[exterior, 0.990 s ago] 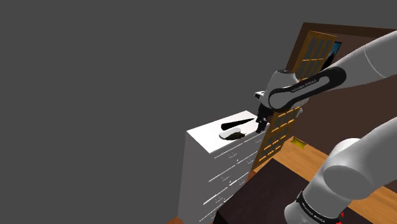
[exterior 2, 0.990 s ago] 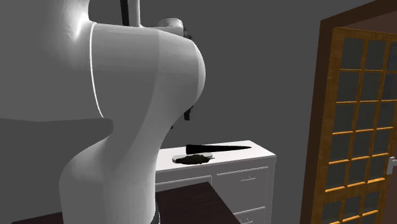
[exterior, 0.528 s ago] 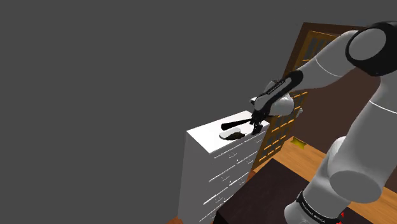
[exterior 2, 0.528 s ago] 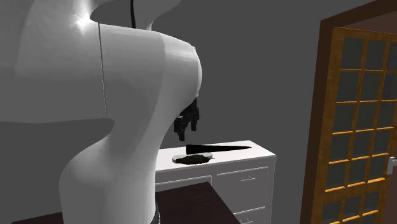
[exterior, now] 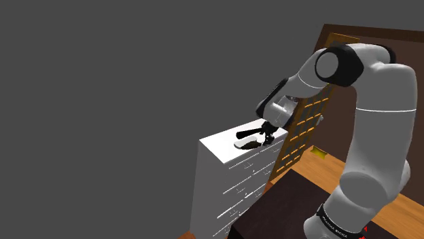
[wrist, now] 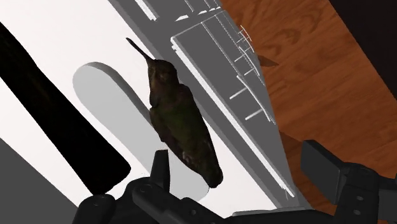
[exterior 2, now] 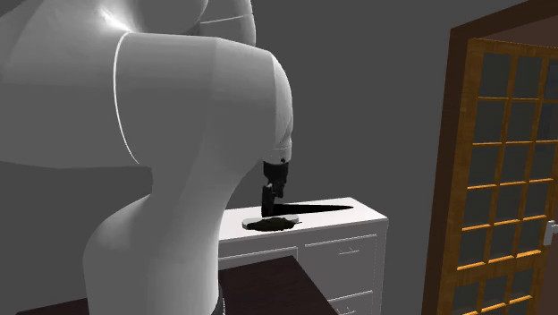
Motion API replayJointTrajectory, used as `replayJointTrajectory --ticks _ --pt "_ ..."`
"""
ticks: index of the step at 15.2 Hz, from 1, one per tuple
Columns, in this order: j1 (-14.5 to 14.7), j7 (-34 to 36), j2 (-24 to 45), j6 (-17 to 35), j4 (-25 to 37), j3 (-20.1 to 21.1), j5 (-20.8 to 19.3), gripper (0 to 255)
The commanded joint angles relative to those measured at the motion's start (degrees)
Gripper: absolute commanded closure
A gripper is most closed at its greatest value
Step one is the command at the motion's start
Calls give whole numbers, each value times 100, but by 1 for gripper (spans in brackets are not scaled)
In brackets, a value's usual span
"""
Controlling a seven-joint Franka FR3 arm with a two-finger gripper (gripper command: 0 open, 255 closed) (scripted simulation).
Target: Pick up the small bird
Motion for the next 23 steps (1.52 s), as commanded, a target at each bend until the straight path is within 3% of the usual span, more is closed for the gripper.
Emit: replayJointTrajectory --ticks 1,5,15,16,23 --pt "-442 -642 439 26 464 425 408 0" --pt "-1054 -1465 1292 14 1433 975 728 0" --pt "-1471 -2007 1965 341 1873 1464 1114 0" --pt "-1474 -2013 1962 347 1866 1470 1120 255" --pt "-1484 -2026 1962 352 1862 1477 1127 255"
